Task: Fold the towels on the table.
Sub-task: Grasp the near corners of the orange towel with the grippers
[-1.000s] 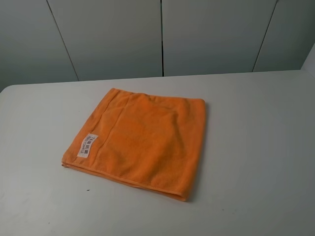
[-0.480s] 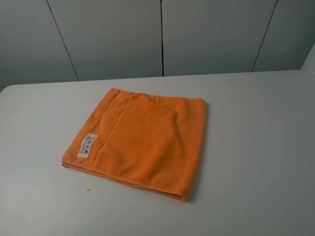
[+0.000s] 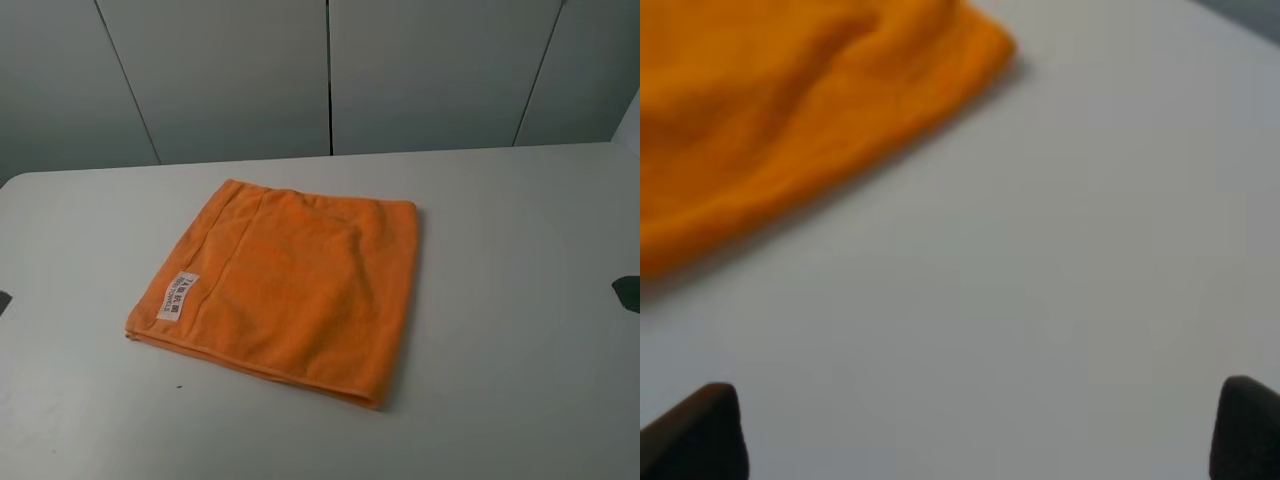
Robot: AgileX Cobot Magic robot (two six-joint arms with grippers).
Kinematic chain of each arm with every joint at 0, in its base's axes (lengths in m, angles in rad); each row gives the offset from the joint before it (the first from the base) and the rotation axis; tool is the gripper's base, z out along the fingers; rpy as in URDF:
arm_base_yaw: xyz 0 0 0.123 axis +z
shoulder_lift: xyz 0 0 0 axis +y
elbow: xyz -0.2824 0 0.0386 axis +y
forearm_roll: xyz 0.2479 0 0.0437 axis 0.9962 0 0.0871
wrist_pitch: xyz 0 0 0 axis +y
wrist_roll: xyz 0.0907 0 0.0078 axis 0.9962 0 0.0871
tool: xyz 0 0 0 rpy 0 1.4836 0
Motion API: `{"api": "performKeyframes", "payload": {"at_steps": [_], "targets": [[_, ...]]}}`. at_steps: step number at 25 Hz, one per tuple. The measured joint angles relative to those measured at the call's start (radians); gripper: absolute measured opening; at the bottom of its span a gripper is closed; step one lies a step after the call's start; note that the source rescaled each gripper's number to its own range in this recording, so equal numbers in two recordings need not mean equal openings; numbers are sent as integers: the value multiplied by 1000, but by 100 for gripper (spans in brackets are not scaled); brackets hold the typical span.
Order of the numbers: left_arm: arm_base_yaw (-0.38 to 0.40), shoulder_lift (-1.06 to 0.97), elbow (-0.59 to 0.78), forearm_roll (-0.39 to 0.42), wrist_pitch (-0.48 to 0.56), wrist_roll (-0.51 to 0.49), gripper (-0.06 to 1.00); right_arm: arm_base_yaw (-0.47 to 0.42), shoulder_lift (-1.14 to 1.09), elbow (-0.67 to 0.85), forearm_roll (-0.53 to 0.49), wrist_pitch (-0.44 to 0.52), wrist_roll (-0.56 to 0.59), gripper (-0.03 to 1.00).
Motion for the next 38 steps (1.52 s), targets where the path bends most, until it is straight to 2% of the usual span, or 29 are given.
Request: {"api": "performKeyframes", "payload": {"at_steps": [2,5,9,14,19,24,28,34,36,38], "targets": [[-16,102,-26,-2,-58,59,100,37,140,-17,5,0,-52,99],[-53,241,-55,-4,-127,159,100,126,302,-52,32,-62,-80,99],[-108,397,-73,6,-192,314,100,283,470,-100,46,-138,-88,99],[-196,547,-80,24,-201,396,100,499,612,-112,-13,-166,-64,99],[-284,605,-80,90,-192,564,100,632,697,-115,-21,-233,19,99],[-297,605,-80,189,-139,724,100,766,777,-115,-22,-313,48,99],[-297,605,-80,228,-145,797,100,791,877,-129,-16,-354,75,99],[-280,605,-67,228,-257,835,100,796,994,-201,26,-365,85,99],[-252,605,-47,215,-266,880,100,796,1018,-215,26,-367,85,99],[-227,605,-36,165,-273,954,100,796,1036,-220,26,-371,85,100]]}}
